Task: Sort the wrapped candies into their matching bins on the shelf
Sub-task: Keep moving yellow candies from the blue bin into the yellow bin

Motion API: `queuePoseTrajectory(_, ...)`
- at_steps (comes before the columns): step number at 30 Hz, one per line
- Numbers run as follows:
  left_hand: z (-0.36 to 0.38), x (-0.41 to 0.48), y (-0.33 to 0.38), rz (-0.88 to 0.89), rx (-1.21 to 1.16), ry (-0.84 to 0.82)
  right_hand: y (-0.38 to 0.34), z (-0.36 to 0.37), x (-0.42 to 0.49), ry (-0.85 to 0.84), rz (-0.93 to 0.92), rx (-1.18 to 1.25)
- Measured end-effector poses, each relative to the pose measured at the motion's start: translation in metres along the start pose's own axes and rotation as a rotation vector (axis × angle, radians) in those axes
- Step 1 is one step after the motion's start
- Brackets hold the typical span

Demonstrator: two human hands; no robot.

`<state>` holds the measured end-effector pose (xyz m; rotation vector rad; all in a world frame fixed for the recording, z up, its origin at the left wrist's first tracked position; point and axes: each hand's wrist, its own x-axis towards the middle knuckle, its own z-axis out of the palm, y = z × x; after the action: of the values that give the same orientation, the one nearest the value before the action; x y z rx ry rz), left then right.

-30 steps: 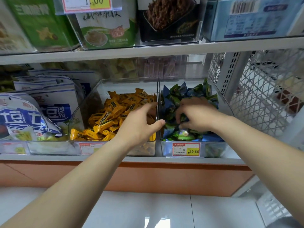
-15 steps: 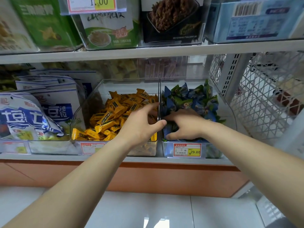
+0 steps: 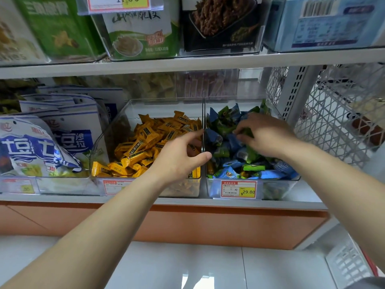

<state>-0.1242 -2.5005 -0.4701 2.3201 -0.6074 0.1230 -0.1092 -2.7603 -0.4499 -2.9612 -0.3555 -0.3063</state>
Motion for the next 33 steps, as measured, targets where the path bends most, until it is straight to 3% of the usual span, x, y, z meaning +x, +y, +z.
queuePoseTrajectory(2, 0.000, 0.000, 0.000, -0.006, -0.004, 0.000, -0.004, 0.000, 0.000, -0.046, 0.060, -0.141)
queuePoseTrajectory(5, 0.000, 0.000, 0.001, -0.015, -0.017, 0.002, -0.019, -0.005, 0.004, 0.050, 0.051, -0.226)
queuePoseTrajectory(8, -0.001, 0.000, 0.004, -0.016, -0.030, 0.003, -0.047, -0.006, 0.006, 0.119, 0.005, 0.244)
queuePoseTrajectory(11, -0.002, 0.001, 0.005, -0.013, -0.056, 0.001, -0.072, 0.010, 0.005, -0.106, 0.030, 0.528)
queuePoseTrajectory(15, -0.001, 0.001, 0.004, -0.017, -0.074, -0.010, -0.069, 0.025, 0.009, -0.394, 0.037, 0.353)
queuePoseTrajectory(20, 0.000, -0.001, 0.001, -0.014, -0.060, -0.012, -0.069, 0.029, 0.017, -0.571, 0.071, 0.278)
queuePoseTrajectory(27, -0.001, -0.003, 0.001, -0.007, -0.080, -0.015, -0.068, 0.043, 0.018, -0.514, 0.114, 0.387)
queuePoseTrajectory(33, -0.002, -0.005, 0.001, -0.021, -0.108, -0.013, -0.055, 0.049, 0.010, -0.435, 0.207, 0.733)
